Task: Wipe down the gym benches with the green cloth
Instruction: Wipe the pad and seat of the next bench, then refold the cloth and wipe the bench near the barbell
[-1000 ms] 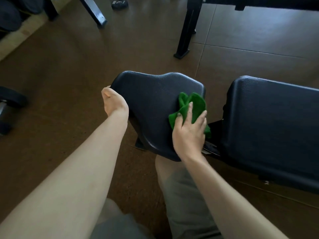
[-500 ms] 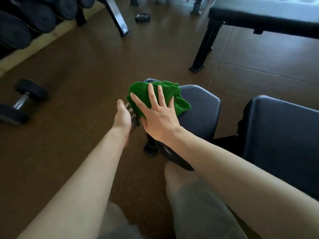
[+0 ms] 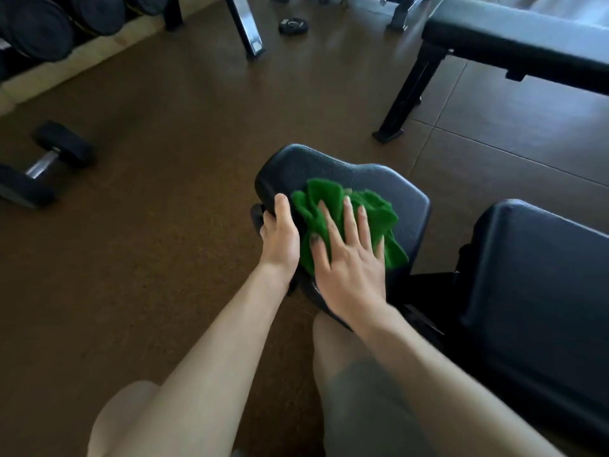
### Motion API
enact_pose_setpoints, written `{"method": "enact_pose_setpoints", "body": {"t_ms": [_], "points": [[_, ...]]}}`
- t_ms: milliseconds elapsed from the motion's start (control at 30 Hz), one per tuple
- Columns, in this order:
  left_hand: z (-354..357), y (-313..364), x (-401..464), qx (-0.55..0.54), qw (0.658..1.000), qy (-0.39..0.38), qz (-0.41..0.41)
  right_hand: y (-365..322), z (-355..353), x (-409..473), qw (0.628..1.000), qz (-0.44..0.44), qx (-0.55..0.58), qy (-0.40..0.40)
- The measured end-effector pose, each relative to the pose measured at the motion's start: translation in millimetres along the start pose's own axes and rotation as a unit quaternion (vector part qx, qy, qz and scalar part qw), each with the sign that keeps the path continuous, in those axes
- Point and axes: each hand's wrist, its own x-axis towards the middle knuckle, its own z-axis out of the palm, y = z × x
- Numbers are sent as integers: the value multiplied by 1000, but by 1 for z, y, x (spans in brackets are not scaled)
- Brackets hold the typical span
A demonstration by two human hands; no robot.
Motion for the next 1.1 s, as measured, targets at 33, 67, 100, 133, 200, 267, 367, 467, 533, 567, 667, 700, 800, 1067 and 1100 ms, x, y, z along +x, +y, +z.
{"method": "enact_pose_setpoints", "body": {"t_ms": [33, 67, 100, 133, 200, 267, 367, 467, 533, 567, 667, 700, 800, 1067, 1100], "points": [[4, 3, -4, 8, 1000, 11, 6, 3, 1, -11, 1000, -10, -12, -4], [5, 4, -6, 13, 1000, 18, 12, 4, 2, -13, 999, -22, -23, -7], [6, 1, -4, 13, 1000, 18, 13, 4, 1, -9, 999, -35, -28, -8], [6, -1, -2, 11, 1000, 14, 14, 3, -2, 3, 999, -47, -26, -7], [5, -1, 1, 3, 1000, 9, 15, -3, -7, 36, 998, -64, -12, 5], [2, -3, 5, 6, 1000, 3, 8, -5, -13, 75, 998, -59, 6, 18], [-5, -8, 8, 23, 999, -23, -8, 5, -19, 112, 999, -23, 15, 36], [-11, 1, -8, 61, 997, -20, -42, 12, -17, 104, 996, 20, 36, 78], [-10, 16, -27, 93, 993, -16, -72, 9, -15, 74, 992, 55, 66, 90], [-9, 24, -37, 108, 990, -19, -88, 6, -14, 55, 990, 71, 86, 89], [-7, 55, -74, 135, 982, -17, -131, -12, -35, 17, 964, 151, 216, 43], [-8, 67, -85, 144, 980, -12, -140, -21, -49, 12, 937, 212, 278, 27], [-10, 113, -117, 165, 973, 2, -160, -44, -108, 10, 735, 381, 553, -93], [-6, 287, -208, 202, 970, -6, -136, -110, -316, -12, 423, 334, 802, -258], [-4, 310, -218, 206, 969, -13, -133, -120, -340, -12, 422, 337, 802, -255]]}}
